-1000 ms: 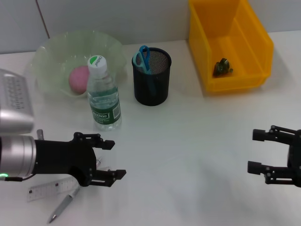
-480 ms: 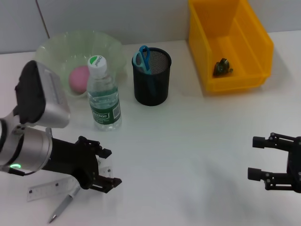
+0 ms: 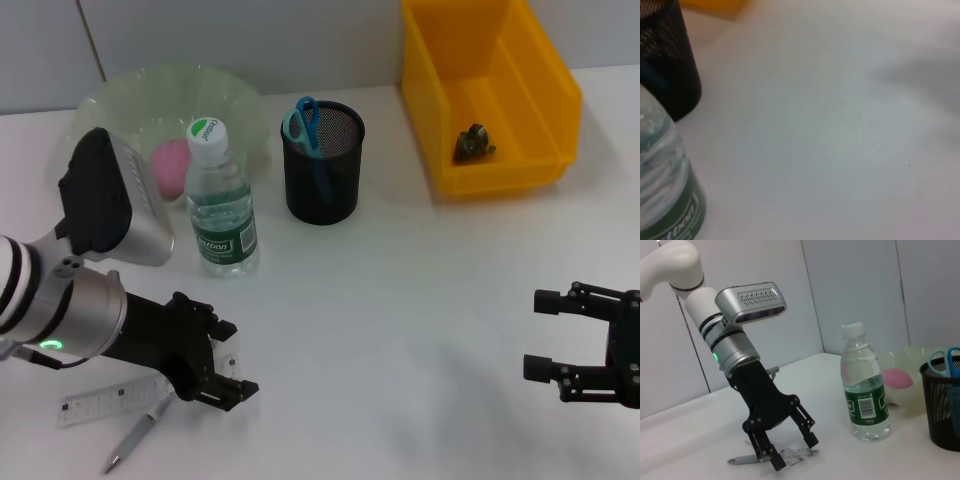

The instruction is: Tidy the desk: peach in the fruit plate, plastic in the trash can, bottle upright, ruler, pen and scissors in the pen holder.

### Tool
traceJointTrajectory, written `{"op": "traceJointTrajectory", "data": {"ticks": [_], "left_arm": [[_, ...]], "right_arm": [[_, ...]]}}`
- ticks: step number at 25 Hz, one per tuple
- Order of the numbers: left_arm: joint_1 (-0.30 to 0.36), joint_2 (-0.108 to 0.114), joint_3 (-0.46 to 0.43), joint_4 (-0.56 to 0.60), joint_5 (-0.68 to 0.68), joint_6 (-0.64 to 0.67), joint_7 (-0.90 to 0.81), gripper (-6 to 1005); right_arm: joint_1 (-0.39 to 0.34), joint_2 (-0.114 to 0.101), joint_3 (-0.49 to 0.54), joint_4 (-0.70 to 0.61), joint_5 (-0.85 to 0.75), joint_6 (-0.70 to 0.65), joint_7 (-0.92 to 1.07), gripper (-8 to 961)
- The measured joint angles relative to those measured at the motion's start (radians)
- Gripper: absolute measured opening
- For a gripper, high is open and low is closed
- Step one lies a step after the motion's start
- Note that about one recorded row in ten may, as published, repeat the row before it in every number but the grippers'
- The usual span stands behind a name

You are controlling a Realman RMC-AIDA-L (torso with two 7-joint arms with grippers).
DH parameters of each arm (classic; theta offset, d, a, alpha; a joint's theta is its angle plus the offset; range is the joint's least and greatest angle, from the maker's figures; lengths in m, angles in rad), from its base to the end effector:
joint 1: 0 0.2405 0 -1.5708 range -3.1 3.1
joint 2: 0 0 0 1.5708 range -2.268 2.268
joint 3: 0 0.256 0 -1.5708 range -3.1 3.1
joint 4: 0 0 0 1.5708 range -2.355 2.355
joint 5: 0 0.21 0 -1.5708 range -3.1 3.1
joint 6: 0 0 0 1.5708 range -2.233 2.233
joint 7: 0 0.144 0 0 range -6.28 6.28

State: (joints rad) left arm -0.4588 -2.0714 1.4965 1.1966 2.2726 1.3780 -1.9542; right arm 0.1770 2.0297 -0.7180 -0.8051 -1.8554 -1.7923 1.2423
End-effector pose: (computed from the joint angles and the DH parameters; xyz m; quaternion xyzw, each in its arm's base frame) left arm -0.2097 0.3214 -0.0470 -0.9858 -0.1272 0.0907 0.0619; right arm 0.3251 0.2290 0.0486 -0.9288 0.2025 0.2650 0.1615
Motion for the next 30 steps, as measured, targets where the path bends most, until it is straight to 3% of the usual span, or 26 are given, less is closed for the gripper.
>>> {"op": "traceJointTrajectory", "data": {"ticks": [9,30], "left_arm": [[-0.04,0.001,0.0,-0.064,0.013,-0.001,-0.005,740],[-0.051,0.001,0.008,-0.075,0.039,-0.004,0.005,702]], "right_arm": [[0.0,0.0,0.0,0.003,-0.014,0.002,0.0,832],[0.005,-0.003,0.0,0.026,-0.015,0.026,-0.003,831]]}}
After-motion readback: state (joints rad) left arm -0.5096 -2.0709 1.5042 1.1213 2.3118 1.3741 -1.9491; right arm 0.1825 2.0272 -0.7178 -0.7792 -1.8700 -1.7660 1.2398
